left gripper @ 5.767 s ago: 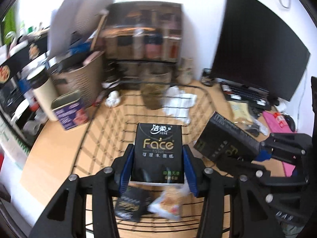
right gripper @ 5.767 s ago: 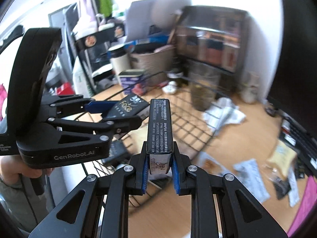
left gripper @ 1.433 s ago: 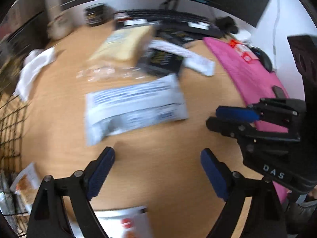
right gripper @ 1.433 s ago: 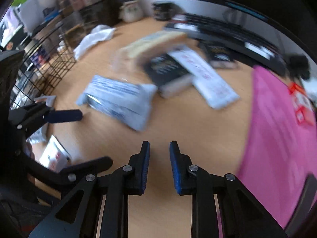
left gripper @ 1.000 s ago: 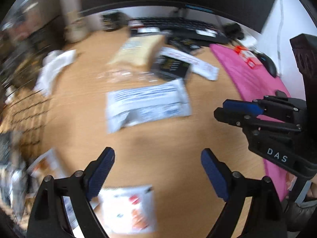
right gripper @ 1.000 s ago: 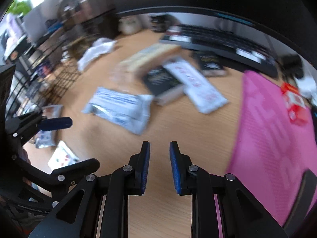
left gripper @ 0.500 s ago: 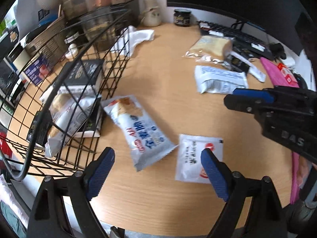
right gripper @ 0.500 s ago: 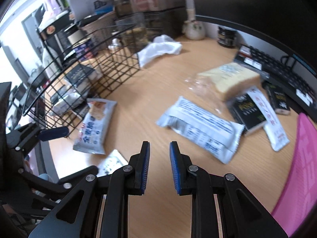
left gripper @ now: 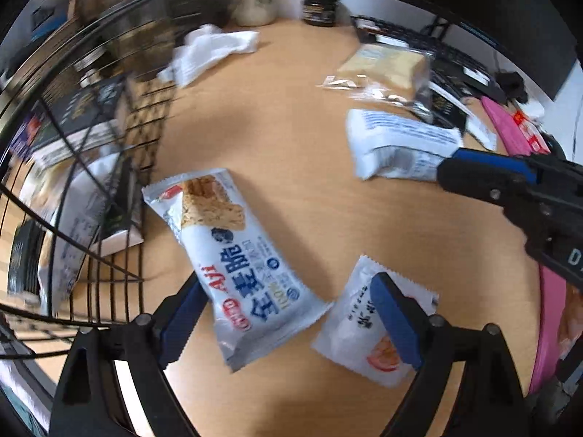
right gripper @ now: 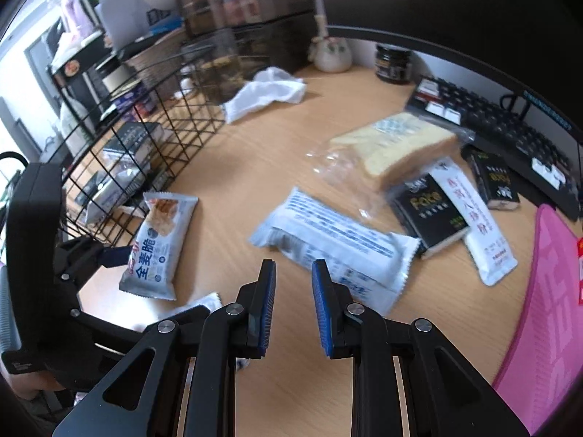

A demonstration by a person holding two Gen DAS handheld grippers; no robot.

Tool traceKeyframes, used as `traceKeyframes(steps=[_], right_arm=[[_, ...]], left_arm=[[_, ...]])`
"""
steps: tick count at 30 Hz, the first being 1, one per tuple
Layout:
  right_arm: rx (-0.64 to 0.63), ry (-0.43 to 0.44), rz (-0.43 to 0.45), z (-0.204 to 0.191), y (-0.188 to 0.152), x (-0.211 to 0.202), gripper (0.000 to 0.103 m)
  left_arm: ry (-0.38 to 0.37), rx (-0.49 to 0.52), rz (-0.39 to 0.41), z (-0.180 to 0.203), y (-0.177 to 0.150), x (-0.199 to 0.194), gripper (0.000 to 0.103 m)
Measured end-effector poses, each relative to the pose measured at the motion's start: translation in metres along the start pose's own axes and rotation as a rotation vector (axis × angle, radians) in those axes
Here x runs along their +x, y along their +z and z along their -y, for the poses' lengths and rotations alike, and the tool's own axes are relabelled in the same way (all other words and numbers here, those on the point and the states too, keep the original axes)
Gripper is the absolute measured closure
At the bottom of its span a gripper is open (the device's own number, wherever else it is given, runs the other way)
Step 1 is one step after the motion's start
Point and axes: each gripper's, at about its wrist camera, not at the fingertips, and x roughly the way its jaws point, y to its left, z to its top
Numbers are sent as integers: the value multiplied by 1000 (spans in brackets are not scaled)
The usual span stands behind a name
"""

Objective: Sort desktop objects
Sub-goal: 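Position the left gripper over the Aji biscuit packet while the right approaches a white wrapped packet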

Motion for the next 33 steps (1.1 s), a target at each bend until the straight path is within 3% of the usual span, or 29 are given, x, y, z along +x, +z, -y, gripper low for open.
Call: traceKeyframes(steps=[6,10,15,21,26,33], right_arm=[[48,-31,-15,24,-6,-1,81],[75,-51,-6,36,-8,-6,81],[98,-74,17,45,-5,-16,81],[96,-77,62,45,16,-10,81],[63,-77,43,36,36,17,81],[62,-47,-2,37,16,18,81]], left_arm=[[-60,95,5,35,8,6,13],[-55,117,15,43,16,10,13],[-102,123,14,48,26,9,13],[-101,104,3,33,21,7,13],[-71,68,2,16,16,8,13],[-86,100,15,21,27,15,13]])
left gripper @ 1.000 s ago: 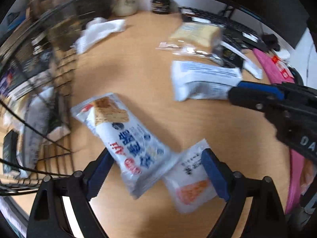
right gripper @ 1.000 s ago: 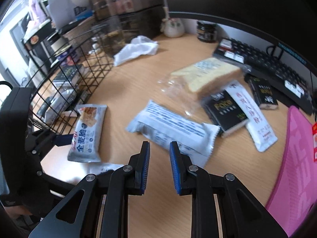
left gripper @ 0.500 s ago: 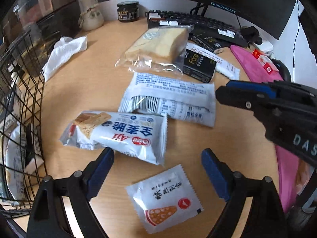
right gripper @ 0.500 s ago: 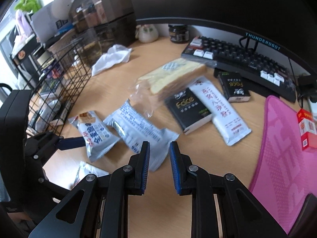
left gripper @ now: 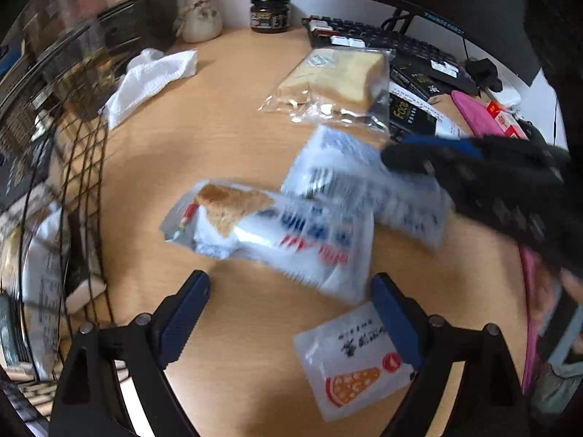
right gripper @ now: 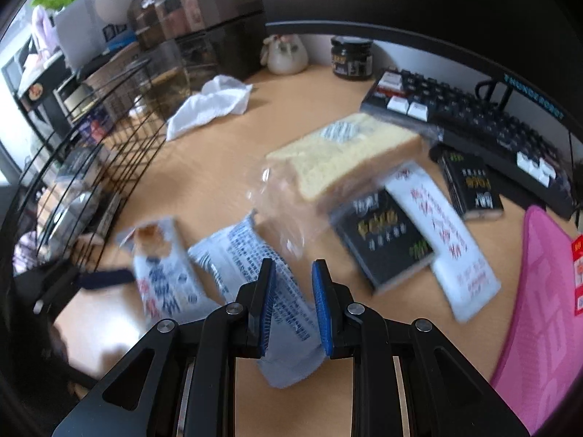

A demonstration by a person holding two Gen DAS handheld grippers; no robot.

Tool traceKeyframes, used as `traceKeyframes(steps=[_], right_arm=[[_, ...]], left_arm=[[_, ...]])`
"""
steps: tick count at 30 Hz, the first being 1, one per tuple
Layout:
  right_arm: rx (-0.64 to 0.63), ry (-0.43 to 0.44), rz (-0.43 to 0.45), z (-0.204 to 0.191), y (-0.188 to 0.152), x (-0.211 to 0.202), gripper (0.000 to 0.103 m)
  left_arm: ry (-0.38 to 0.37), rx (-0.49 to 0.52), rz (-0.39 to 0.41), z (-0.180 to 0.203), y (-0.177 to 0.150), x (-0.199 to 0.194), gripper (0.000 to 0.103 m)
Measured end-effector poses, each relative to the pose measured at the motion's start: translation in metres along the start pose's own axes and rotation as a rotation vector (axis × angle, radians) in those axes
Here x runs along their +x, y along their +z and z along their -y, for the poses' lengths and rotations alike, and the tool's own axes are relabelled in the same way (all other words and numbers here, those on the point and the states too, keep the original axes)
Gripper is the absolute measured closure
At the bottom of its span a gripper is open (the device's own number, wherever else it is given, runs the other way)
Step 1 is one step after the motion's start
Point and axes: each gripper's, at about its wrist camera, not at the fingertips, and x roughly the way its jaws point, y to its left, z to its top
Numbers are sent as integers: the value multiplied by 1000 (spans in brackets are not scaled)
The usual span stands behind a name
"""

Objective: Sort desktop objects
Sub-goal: 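Position the left gripper over the Aji biscuit packet while the right approaches a white wrapped packet, then lower both grippers onto the Aji packet and the white wrapped packet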

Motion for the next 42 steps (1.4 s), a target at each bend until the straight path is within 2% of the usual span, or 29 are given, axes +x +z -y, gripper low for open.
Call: traceKeyframes(steps=[3,7,12,17,18,20,22,26,29,34,36,42], right_arm=[[20,11,-13,6,-18,-12,81],[34,-70,-21,17,-42,-33,81],[90,-118,-23,39,-63,-55,81],[140,-155,-10,56,-73,-69,80],[155,-158,-4,59,-73,-72,79],[178,-152,8,62,-72,-75,60],[187,-135,27,61,-71,-78,51],[170,-123,50,56,-65,-78,50],[166,-107,34,52,-63,-71,49],[154,-97,-2,47,-70,-60,47],[155,-85,-18,47,-72,-56,47],[163,-57,-24,45,-73,-49,47]], left_arm=[[-37,50,-2,15,5,4,13],[-76,121,-6,44,6,7,13],[-108,186,-7,77,6,11,13],[-128,213,-23,91,5,10,13],[-125,215,-26,91,5,8,13],[-112,212,-10,87,5,-1,13],[-95,199,15,79,4,-12,13],[-46,137,40,50,4,-20,13],[-12,96,19,36,10,-11,13],[-39,55,28,32,21,-8,13],[-53,50,55,33,25,-13,13],[-18,68,68,31,43,-6,13]])
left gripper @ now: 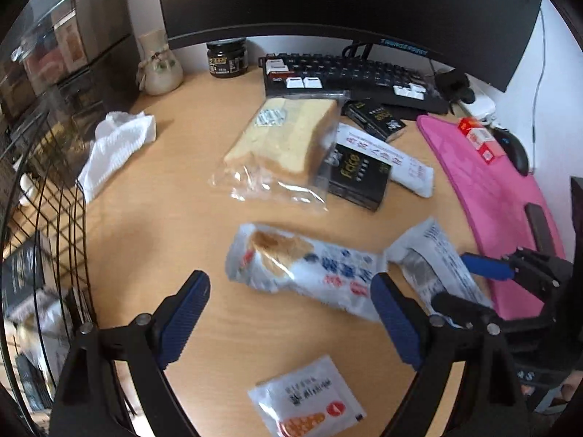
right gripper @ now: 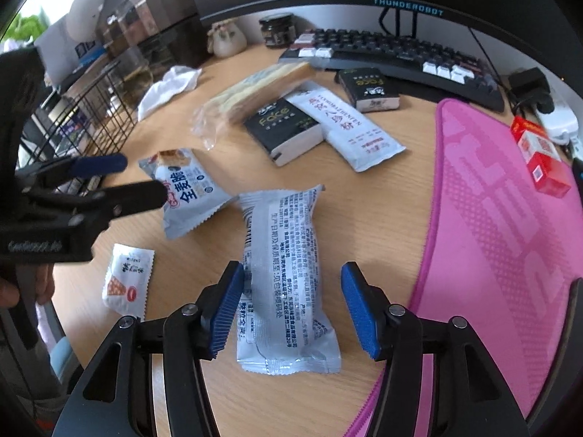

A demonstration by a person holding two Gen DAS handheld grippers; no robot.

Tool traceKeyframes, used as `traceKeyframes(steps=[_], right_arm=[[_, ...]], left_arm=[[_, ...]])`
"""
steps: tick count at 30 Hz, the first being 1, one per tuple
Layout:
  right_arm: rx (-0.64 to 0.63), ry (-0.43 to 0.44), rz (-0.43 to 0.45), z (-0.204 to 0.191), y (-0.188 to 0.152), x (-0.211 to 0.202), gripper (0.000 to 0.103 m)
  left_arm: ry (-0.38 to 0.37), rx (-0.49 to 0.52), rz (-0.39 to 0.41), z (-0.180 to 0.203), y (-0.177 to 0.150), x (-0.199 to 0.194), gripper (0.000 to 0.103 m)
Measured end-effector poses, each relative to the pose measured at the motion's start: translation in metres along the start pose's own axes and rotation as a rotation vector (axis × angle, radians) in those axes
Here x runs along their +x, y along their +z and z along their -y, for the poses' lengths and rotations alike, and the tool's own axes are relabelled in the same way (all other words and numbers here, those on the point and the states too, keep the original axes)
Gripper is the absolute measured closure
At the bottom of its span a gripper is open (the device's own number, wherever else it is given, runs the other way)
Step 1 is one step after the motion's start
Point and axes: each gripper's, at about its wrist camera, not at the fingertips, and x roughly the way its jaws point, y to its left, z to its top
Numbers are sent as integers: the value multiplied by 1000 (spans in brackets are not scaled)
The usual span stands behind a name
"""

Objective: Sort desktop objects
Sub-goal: 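Lower both grippers onto the Aji packet and the white wrapped packet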

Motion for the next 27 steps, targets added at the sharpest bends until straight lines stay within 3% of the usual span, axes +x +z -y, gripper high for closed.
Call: traceKeyframes(steps=[6,10,14,22,27], right_arm=[[3,7,6,3,3,0,47],[5,-11,72,5,16,-11,47],[-59,-30,84,-11,35,-1,47],[-133,-69,62,-33,61,33,47],[-186,-50,30,-45,58,44,47]], left_arm=[[6,-11,-25,-6,11,9,13],[41,-9,-22,-5,-2,-7,13],[69,-27,-52,-11,-17,-6,13],[81,-75,-92,-31,-23,12,13],[81,-79,-95,-36,-16,19,13]])
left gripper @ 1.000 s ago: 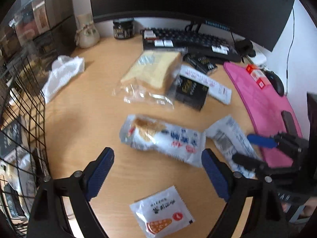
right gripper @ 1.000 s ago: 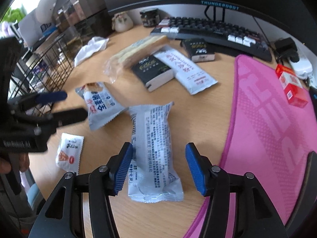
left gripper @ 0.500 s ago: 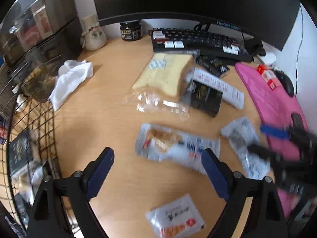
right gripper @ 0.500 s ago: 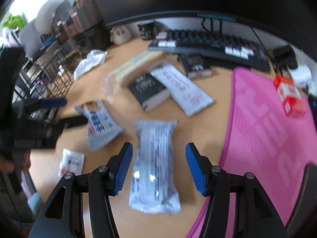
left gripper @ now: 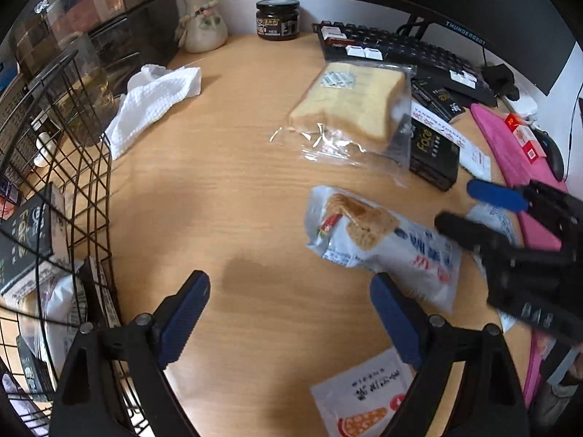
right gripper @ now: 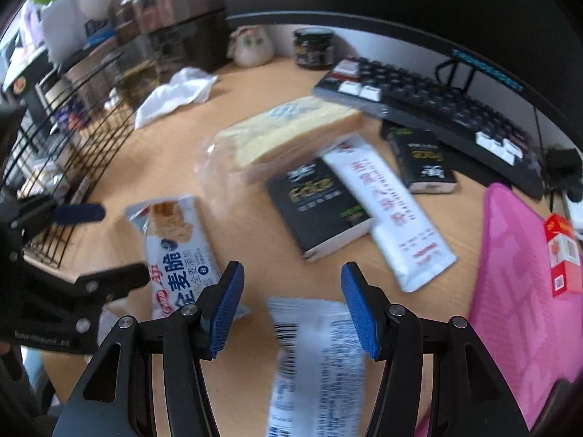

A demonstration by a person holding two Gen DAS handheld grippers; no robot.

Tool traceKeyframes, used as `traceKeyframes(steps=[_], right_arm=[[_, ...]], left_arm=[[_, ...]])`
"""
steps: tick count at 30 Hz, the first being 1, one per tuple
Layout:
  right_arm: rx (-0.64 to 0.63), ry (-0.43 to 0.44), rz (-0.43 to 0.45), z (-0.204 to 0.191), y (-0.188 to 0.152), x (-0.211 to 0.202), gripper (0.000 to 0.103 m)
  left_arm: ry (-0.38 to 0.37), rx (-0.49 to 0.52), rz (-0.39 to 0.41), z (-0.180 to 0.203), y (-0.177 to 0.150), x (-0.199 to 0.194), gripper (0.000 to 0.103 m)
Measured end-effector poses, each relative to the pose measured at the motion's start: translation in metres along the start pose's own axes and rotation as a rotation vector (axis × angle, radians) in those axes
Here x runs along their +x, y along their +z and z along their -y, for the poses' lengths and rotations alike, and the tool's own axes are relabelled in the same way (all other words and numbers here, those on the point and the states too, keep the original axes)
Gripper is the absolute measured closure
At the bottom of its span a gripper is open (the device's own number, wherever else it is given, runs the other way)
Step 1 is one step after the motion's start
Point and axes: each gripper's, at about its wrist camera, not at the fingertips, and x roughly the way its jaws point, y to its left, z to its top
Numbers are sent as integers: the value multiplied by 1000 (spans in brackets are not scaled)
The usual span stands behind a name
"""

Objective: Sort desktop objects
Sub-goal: 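Lower both grippers onto the Aji packet and the white wrapped packet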

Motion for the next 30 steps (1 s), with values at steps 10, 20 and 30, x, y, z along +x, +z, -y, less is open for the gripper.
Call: traceKeyframes(steps=[10,20,30], right_arm=[[30,41,17,3,-18,-29,47],[111,22,9,31,-57,-59,47],[174,29,20,39,-84,-73,47]], left_arm=[[-8,-12,32,-2,7,-12,13],[-58,53,59,48,7,-29,13],[-55,87,14,84,23,-10,13]])
